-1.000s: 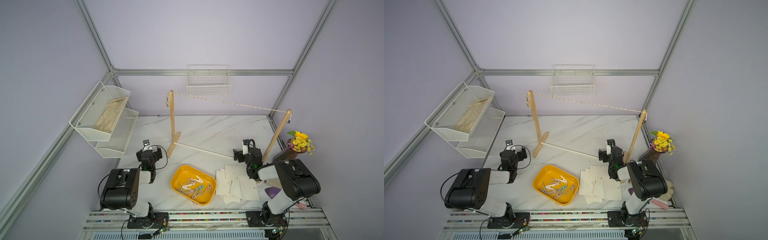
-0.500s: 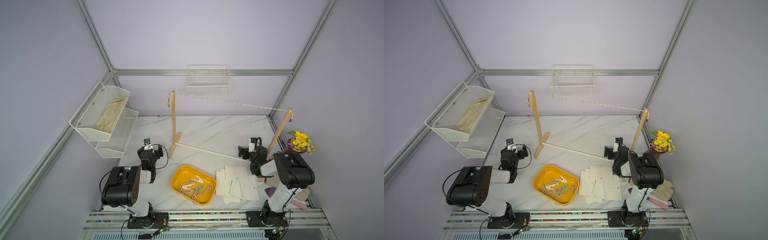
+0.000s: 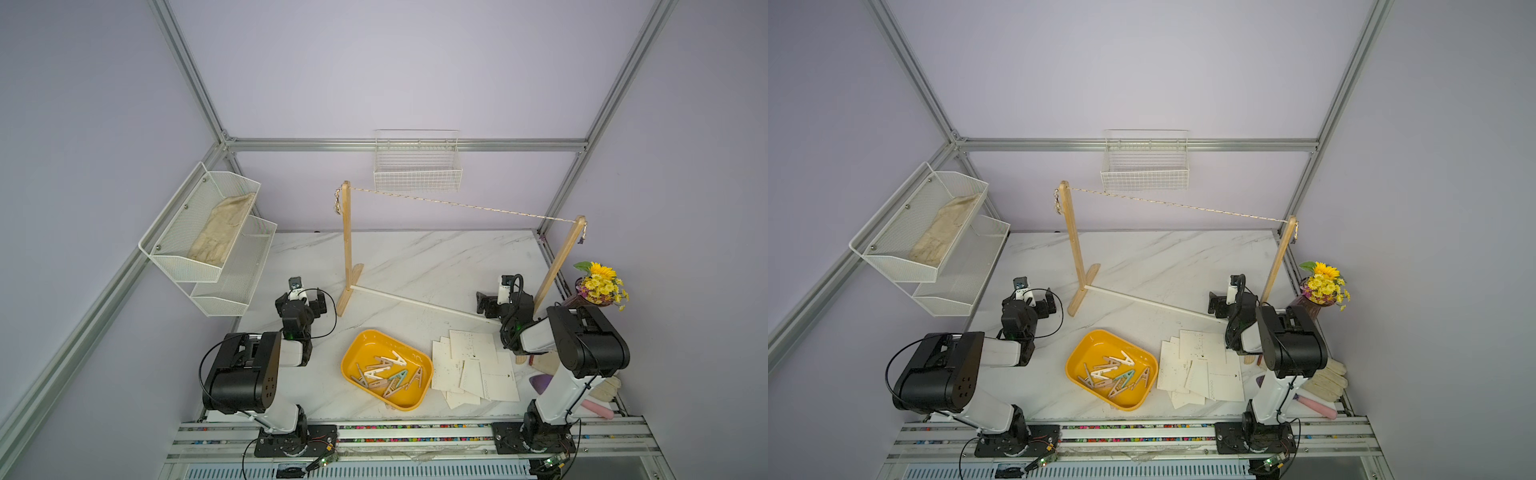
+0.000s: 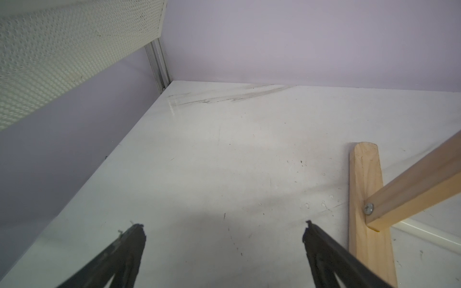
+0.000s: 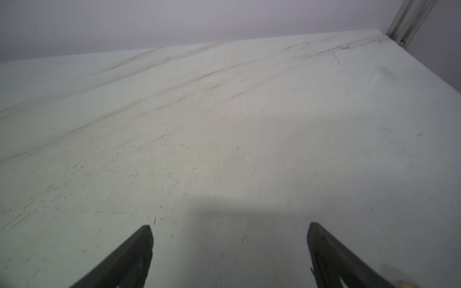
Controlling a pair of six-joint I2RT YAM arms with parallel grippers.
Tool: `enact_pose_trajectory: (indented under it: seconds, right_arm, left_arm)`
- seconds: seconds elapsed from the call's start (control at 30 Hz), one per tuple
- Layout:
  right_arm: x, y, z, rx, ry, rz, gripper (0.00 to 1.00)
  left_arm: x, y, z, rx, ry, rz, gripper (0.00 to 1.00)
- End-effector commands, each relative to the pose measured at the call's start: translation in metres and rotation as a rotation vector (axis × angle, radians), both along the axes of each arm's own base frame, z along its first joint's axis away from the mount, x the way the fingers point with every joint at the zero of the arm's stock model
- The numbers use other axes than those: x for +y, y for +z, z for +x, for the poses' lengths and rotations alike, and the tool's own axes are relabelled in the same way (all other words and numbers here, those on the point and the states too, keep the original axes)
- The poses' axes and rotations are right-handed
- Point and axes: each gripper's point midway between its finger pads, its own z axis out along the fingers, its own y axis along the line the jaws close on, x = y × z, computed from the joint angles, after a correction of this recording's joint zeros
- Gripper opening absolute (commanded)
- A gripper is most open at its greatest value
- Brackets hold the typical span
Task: Remove the postcards from the strings
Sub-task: Reset both arms
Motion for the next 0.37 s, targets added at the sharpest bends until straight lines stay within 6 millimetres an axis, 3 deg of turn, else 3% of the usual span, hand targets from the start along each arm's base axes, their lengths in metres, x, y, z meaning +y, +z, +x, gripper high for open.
enact_pose_trajectory:
  seconds: [0.0, 0.33]
  right_arm:
    - [-0.0012, 0.0116, 0.0074, -0.039, -0.001, 0.008, 0.97]
    - [-0.0016, 0.0131, 0.0054, -0.044, -0.003, 0.006, 0.97]
  left_arm:
    - [-0.0027, 0.0072, 0.0029, -0.028, -0.011, 0.011, 1.0]
    - [-0.0028, 0.0079, 0.0024, -0.03, -0.011, 0.01, 1.0]
